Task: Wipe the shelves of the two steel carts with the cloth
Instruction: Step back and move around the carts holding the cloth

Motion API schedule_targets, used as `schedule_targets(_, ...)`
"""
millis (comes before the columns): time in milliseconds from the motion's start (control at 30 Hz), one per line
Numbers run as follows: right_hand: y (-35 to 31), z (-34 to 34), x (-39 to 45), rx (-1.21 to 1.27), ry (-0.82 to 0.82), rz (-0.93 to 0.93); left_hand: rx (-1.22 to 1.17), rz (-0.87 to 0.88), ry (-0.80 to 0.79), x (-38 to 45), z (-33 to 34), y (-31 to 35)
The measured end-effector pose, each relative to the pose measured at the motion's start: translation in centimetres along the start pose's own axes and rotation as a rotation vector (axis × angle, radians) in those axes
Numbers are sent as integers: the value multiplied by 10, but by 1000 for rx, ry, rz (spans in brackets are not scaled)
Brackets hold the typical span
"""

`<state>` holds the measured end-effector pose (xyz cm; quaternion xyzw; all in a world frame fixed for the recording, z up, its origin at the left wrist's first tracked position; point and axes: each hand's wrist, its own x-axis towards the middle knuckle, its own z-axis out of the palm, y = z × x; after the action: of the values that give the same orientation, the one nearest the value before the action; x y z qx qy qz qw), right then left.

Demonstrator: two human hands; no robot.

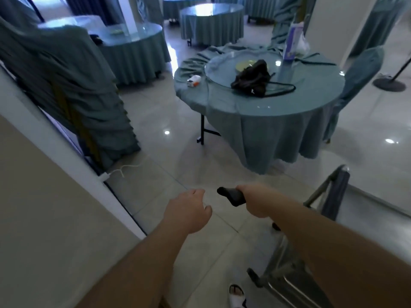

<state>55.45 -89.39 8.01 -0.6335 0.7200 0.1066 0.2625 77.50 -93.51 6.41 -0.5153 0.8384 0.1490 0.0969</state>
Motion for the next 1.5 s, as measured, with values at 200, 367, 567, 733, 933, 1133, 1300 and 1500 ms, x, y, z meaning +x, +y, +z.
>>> schedule_targets(200,13,-50,66,-42,38,-54,20,-83,70,67,-55,0)
schedule_targets(367,31,-91,112,59,236,-11,-35,-98,28,123,-71,-2)
schedule_targets(567,64,-133,178,62,295,87,2,23,40,231,-96,-1)
schedule_targets(733,87,-167,237,88,282,234,28,185,48,339,-132,-15)
schedule_targets(933,110,-210,277,168,335,375,88,344,24,452,-173,-2)
schedule_targets(1133,155,-227,292,273,300,506,132,546,-32,524,-178,66)
schedule_targets(1300,238,-243,307,309,324,615,190,665,-44,587,-180,151)
schedule_targets(1500,365,-285,316,297,374,651,195,691,-43,656,-193,270)
